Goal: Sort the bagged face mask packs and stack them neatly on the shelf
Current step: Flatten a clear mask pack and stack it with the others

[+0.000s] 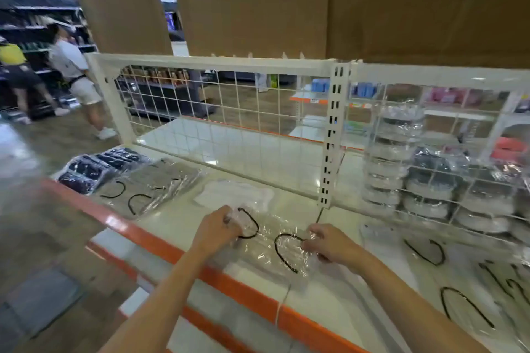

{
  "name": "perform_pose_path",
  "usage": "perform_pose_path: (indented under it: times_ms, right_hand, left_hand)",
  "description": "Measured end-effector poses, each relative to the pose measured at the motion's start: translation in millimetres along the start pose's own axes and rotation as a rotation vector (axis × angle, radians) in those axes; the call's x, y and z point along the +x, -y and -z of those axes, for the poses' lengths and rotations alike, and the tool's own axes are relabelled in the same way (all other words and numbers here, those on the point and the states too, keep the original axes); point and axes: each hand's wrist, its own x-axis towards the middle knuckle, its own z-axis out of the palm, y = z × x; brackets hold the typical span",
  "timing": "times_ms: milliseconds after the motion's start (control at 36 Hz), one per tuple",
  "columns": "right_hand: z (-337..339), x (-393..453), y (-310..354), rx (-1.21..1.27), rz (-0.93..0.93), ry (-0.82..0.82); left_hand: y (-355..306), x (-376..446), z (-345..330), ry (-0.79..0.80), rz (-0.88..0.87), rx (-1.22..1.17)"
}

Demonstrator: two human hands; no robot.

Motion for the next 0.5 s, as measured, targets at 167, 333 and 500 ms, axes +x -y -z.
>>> perform_pose_path:
  times_ms: [167,333,500]
  right_hand:
    - [-72,66,60,-0.099,0.096,0.063]
    - [-141,130,117,-0.027,0.123,0.086]
    - [-203,175,164,0.078,0.123,0.022]
  left_hand:
    - [62,37,72,-0.057,0.117,0.109]
    - [141,87,135,-0.104,0.216,0.030]
    - [161,98,178,-0.271,0.302,0.128]
